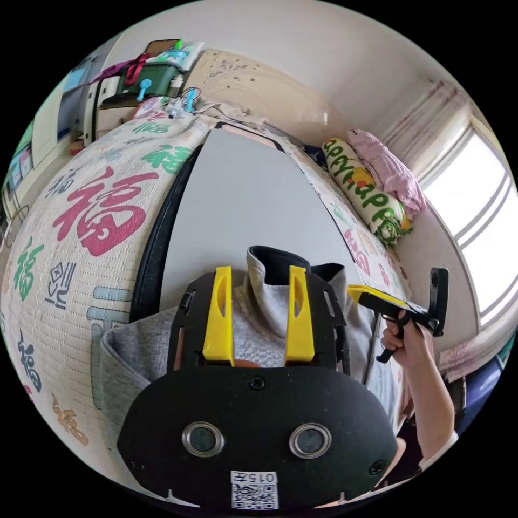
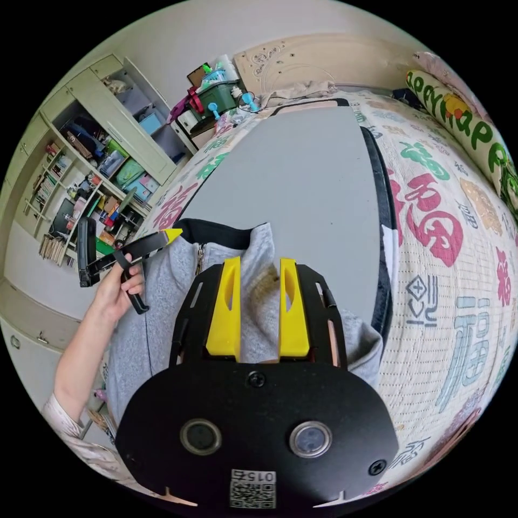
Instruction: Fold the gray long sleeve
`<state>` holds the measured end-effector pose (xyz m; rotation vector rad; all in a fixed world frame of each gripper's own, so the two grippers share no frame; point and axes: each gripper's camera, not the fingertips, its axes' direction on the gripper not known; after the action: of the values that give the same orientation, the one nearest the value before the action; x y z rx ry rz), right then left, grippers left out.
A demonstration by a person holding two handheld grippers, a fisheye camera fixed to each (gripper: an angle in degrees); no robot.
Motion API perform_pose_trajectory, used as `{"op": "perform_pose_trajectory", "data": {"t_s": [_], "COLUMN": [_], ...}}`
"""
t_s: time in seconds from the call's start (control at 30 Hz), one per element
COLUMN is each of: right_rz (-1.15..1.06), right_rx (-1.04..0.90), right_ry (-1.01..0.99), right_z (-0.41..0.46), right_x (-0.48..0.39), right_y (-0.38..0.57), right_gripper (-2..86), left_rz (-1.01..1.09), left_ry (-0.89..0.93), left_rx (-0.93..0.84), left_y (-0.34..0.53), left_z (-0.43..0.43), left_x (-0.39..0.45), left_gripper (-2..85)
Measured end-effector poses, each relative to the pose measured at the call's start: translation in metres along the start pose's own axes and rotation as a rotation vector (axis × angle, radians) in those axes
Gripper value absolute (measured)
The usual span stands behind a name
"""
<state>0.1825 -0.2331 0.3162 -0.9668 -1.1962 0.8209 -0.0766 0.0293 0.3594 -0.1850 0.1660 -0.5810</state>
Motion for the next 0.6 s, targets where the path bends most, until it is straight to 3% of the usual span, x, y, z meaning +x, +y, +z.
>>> {"op": "perform_pose_trajectory", "data": {"t_s": [0.27, 0.4, 0.6], "right_rz": [-0.058, -0.114, -0.261], "right_rx": [-0.041, 0.076, 0.28], "right_ry": [0.077, 0.078, -0.089], "right_z": [-0.004, -0.043, -0.152], "right_x": [0.026, 0.026, 0.024], "right_y": [-0.003, 0.021, 0.122], "right_gripper": [4.4, 3.6, 3.4], "left_rz": [0.045, 0.092, 0.274], "left_ry": [0.09, 0.175, 0.318], "left_rx": [0.054, 0.131, 0.26], "left_y": [0.028, 0.048, 0.128], "left_z": [-0.001, -0.041, -0.153], "left_x": [-0.008, -0.001, 0.015], "left_gripper": [1.4, 0.4, 0.2]}}
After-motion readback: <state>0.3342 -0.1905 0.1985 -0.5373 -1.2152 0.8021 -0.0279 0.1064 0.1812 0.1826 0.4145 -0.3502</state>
